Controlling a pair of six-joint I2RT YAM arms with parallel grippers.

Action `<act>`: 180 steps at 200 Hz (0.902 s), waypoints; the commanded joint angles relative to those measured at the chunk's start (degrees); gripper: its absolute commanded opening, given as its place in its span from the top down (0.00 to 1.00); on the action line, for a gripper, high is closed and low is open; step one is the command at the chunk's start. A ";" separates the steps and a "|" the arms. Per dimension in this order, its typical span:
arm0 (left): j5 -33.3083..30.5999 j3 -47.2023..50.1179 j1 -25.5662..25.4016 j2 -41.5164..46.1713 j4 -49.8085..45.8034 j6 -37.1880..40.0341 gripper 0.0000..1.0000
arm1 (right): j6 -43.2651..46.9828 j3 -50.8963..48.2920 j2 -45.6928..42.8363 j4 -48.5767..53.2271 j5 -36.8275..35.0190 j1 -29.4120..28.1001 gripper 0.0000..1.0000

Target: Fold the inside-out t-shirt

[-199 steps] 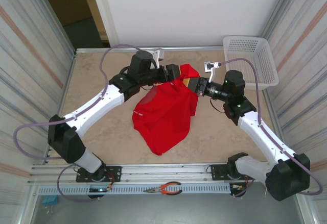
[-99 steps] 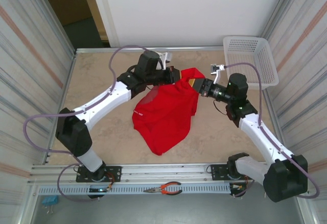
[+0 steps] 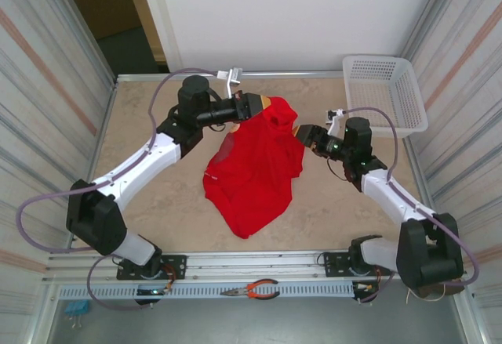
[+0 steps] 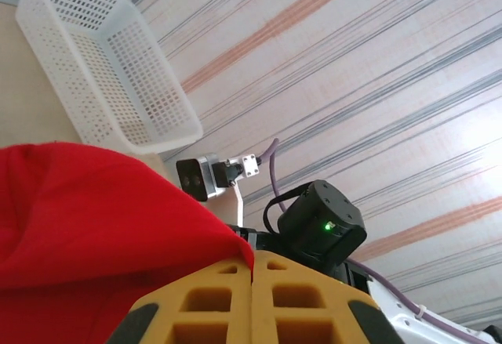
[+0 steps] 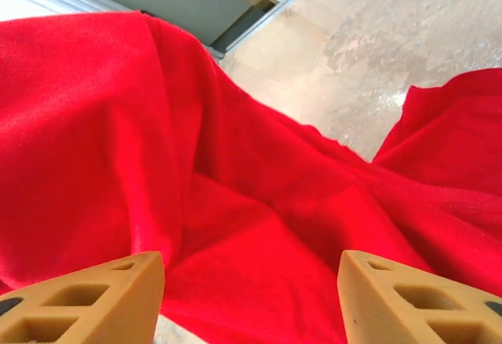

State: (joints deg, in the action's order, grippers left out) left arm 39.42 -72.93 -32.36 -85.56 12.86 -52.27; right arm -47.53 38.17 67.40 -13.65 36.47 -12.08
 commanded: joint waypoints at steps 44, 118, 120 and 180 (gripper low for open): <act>-0.04 0.76 -0.25 2.42 0.59 -2.57 1.00 | 15.32 12.60 -14.69 21.72 -14.73 -9.98 0.26; -0.67 -0.90 -1.02 2.11 -0.74 -2.70 1.00 | 18.18 17.86 -5.35 17.67 -17.66 -16.05 0.48; -0.66 -0.97 -1.03 2.07 -0.67 -2.78 1.00 | 18.11 17.78 -5.10 17.38 -17.75 -16.05 0.48; -0.94 -1.87 -1.85 1.98 -1.71 -2.76 1.00 | 17.82 19.96 -1.96 17.99 -16.02 -14.46 1.00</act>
State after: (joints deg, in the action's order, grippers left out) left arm 38.96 -72.64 -33.89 -85.14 11.38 -54.59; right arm -30.46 55.42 65.71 4.29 19.11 -27.53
